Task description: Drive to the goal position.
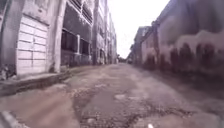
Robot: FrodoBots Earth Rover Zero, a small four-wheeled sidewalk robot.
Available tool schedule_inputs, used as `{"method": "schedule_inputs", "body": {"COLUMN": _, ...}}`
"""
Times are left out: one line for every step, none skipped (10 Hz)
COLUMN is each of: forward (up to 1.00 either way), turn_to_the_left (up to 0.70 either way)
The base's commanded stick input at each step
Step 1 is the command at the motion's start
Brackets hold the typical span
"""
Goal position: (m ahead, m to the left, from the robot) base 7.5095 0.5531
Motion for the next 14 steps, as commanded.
{"method": "schedule_inputs", "body": {"forward": 0.7, "turn_to_the_left": 0.0}}
{"method": "schedule_inputs", "body": {"forward": 0.7, "turn_to_the_left": 0.0}}
{"method": "schedule_inputs", "body": {"forward": 0.7, "turn_to_the_left": 0.0}}
{"method": "schedule_inputs", "body": {"forward": 0.7, "turn_to_the_left": 0.0}}
{"method": "schedule_inputs", "body": {"forward": 0.7, "turn_to_the_left": 0.0}}
{"method": "schedule_inputs", "body": {"forward": 0.7, "turn_to_the_left": 0.0}}
{"method": "schedule_inputs", "body": {"forward": 0.7, "turn_to_the_left": 0.0}}
{"method": "schedule_inputs", "body": {"forward": 0.7, "turn_to_the_left": 0.0}}
{"method": "schedule_inputs", "body": {"forward": 0.7, "turn_to_the_left": 0.0}}
{"method": "schedule_inputs", "body": {"forward": 0.7, "turn_to_the_left": 0.0}}
{"method": "schedule_inputs", "body": {"forward": 0.7, "turn_to_the_left": 0.0}}
{"method": "schedule_inputs", "body": {"forward": 0.7, "turn_to_the_left": 0.0}}
{"method": "schedule_inputs", "body": {"forward": 0.7, "turn_to_the_left": 0.0}}
{"method": "schedule_inputs", "body": {"forward": 0.7, "turn_to_the_left": 0.0}}
